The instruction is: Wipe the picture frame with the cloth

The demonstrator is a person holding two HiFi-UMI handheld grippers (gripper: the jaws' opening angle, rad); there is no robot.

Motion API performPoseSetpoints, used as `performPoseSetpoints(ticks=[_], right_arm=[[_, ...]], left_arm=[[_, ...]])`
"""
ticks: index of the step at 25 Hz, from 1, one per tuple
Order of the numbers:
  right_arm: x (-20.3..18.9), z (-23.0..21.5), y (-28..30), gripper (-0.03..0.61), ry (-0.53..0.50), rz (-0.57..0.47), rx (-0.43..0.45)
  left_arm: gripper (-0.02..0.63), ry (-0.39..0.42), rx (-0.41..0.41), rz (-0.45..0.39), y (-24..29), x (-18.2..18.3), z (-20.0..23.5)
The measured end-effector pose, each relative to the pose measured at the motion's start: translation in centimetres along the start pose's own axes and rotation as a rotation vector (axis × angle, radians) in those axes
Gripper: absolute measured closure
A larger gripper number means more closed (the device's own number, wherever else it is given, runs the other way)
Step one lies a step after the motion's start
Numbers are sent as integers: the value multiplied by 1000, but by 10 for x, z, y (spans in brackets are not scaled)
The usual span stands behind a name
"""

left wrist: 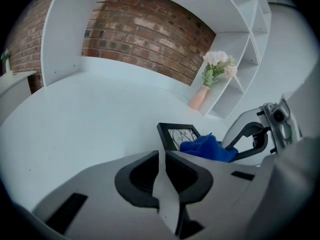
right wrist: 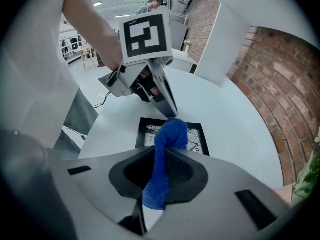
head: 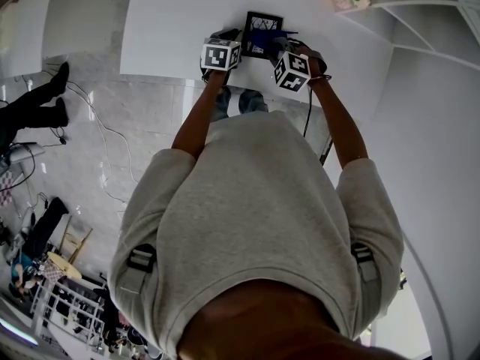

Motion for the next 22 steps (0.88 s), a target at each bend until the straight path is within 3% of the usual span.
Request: performPoseSetpoints(ticks=[22], right_arm=[[10, 60, -21, 518, -156, -9, 80]], left_arm=[[561, 21, 10, 15, 1, -2, 0]])
Point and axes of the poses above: the fingertips, and each gripper's own axes: y forward along the fingers, z to its left, x out of its top, the point moved 4 cm from there along -y, backward along the fingers, and after that the axes turned 3 degrees about z, right-handed, at the moved point
